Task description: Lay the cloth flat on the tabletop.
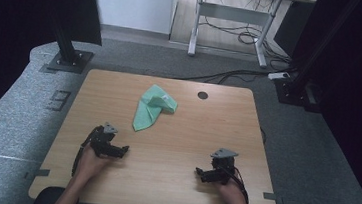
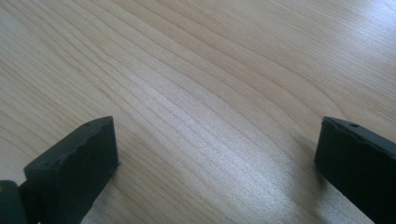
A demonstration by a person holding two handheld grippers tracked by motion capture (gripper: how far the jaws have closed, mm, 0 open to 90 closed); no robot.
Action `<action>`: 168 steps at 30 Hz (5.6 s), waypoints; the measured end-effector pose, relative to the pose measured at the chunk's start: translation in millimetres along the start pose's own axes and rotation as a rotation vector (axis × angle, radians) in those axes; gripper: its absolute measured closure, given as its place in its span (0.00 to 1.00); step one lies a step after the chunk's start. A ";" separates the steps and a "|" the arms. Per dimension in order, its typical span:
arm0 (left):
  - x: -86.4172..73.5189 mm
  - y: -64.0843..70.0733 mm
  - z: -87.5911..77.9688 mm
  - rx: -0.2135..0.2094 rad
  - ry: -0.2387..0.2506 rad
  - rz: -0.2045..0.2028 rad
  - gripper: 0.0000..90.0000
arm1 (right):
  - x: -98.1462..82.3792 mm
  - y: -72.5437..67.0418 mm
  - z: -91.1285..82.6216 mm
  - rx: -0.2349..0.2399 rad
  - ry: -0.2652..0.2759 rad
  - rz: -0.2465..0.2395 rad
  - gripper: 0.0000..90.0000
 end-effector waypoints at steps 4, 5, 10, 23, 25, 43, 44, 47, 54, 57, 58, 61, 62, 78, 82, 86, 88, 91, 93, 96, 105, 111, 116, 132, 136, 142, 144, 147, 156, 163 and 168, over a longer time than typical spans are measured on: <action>-0.2 2.8 -0.5 0.016 0.006 -0.017 0.01 | 0.0 0.0 0.0 0.000 0.000 0.000 0.00; -0.2 2.8 -0.5 0.016 0.006 -0.017 0.02 | 0.0 0.0 0.0 0.000 0.000 0.000 0.00; 0.9 4.2 -0.2 0.002 0.013 -0.005 0.04 | 0.0 0.0 0.0 0.000 0.000 0.000 0.00; 1.1 5.0 0.1 -0.005 0.011 0.003 0.04 | 0.0 0.0 0.0 0.000 0.000 0.000 0.00; 1.1 5.0 0.2 -0.005 0.011 0.003 0.04 | 0.0 0.0 0.0 0.000 0.000 0.000 0.00; 25.1 9.8 -7.8 -0.061 0.066 0.033 0.24 | 0.0 0.0 0.0 0.000 0.000 0.000 0.00; 27.0 10.2 -7.6 -0.064 0.069 0.035 0.26 | 0.0 0.0 0.0 0.000 0.000 0.000 0.00; 36.8 12.3 -5.4 -0.092 0.085 0.035 0.33 | 0.0 0.0 0.0 0.000 0.000 0.000 0.00; 63.6 21.5 3.2 -0.116 0.107 0.065 0.45 | 0.0 0.0 0.0 0.000 0.000 0.000 0.00; 75.8 26.6 10.5 -0.110 0.103 0.088 0.48 | 0.0 0.0 0.0 0.000 0.000 0.000 0.00; 78.3 27.6 12.4 -0.112 0.103 0.092 0.50 | 0.0 0.0 0.0 0.000 0.000 0.000 0.00; 84.9 30.1 18.3 -0.107 0.103 0.105 0.56 | 0.0 0.0 0.0 0.000 0.000 0.000 0.00; 88.2 31.0 21.5 -0.105 0.104 0.113 0.56 | 0.0 0.0 0.0 0.000 0.000 0.000 0.00; 104.8 34.2 74.2 -0.093 0.060 0.086 0.71 | 0.0 0.0 0.0 0.000 0.000 0.000 0.00; 102.2 32.9 82.3 -0.067 0.052 0.084 0.79 | 0.0 0.0 0.0 0.000 0.000 0.000 0.00; 102.7 31.3 82.2 -0.062 0.053 0.070 0.93 | 0.0 0.0 0.0 0.000 0.000 0.000 0.00; 102.5 32.1 80.0 -0.084 0.050 0.065 0.98 | 0.0 0.1 0.0 0.000 0.000 0.000 0.00; 102.4 36.2 77.7 -0.095 0.042 0.077 0.99 | 0.0 0.0 0.0 0.000 0.000 0.000 0.00; 104.2 41.8 72.8 -0.109 0.049 0.087 0.99 | 0.0 0.0 0.0 0.000 0.000 0.000 0.00; 107.5 47.7 63.9 -0.124 0.065 0.100 0.99 | 0.0 0.0 0.0 0.000 0.000 0.000 0.00; 122.1 52.7 16.1 -0.174 0.158 0.104 0.99 | 0.0 0.0 0.0 0.000 0.000 0.000 0.00; 144.2 54.7 -30.6 -0.220 0.276 0.098 0.99 | 0.0 0.0 0.0 0.000 0.000 0.000 0.00; 160.6 43.4 -76.0 -0.218 0.387 0.087 0.99 | 0.1 0.1 0.1 -0.001 0.001 -0.001 0.00; 65.6 -25.7 14.4 -0.040 0.013 -0.029 0.88 | 0.0 0.0 0.0 0.000 0.000 0.000 0.00; 66.5 -28.4 9.6 0.003 0.022 -0.022 0.63 | 0.0 0.0 0.0 0.000 0.000 0.000 0.00; 88.9 -25.3 -33.6 0.020 0.123 -0.020 0.54 | 0.0 0.0 0.0 -0.001 0.000 0.000 0.00; 96.5 -18.0 -44.8 -0.002 0.148 -0.005 0.54 | 0.0 0.0 0.0 -0.001 0.000 0.000 0.00; 103.9 -7.8 -51.5 -0.023 0.172 0.016 0.52 | 0.0 0.0 0.0 -0.001 0.000 0.001 0.00; 118.8 38.2 -35.4 -0.164 0.162 0.105 0.50 | 0.0 0.1 0.0 -0.001 0.000 0.000 0.00; 105.4 79.6 4.6 -0.242 0.086 0.193 0.52 | 0.0 0.1 0.0 -0.001 0.000 -0.001 0.00; 93.2 92.3 29.7 -0.249 0.032 0.214 0.57 | 0.0 0.0 0.0 -0.001 0.000 0.001 0.00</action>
Point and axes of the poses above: each handheld gripper's, and its own axes: z roughly forward along the jaws, x roughly out of its top, y roughly to its right, the point moved 3 cm from there along z, roughly forward along the jaws, and after that the axes turned 1 degree about y, right-handed, at the moved point
